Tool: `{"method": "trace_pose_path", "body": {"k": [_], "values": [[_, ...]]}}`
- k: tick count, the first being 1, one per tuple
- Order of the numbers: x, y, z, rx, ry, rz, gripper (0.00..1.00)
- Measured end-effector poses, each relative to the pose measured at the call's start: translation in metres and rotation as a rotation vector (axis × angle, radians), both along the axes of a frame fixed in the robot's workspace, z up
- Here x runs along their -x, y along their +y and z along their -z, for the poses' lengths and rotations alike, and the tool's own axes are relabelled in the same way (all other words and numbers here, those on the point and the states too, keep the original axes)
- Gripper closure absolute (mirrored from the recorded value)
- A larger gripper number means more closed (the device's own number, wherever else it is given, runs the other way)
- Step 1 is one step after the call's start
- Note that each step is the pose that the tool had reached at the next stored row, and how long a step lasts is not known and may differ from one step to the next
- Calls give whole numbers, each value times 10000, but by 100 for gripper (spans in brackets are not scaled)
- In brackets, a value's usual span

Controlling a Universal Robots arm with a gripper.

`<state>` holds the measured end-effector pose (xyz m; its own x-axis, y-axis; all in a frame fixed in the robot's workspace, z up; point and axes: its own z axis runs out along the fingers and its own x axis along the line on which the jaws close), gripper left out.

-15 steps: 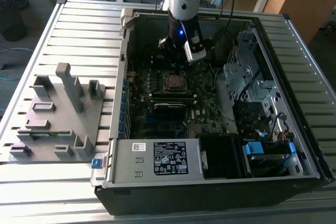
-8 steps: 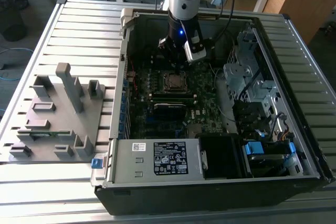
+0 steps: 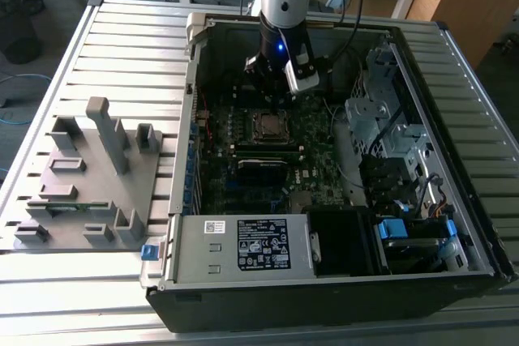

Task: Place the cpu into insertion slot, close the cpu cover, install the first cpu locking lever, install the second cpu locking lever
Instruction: 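Install the second cpu locking lever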

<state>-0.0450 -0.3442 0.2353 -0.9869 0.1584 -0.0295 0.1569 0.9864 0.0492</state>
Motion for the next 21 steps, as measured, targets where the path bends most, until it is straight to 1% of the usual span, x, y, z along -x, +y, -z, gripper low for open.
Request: {"method": "trace_pose_path", "body": {"k": [6, 9, 21], "values": [[0, -35, 0, 1, 0, 0, 90], [0, -66, 0, 1, 0, 1, 90], [0, -259, 0, 1, 0, 1, 90]]}}
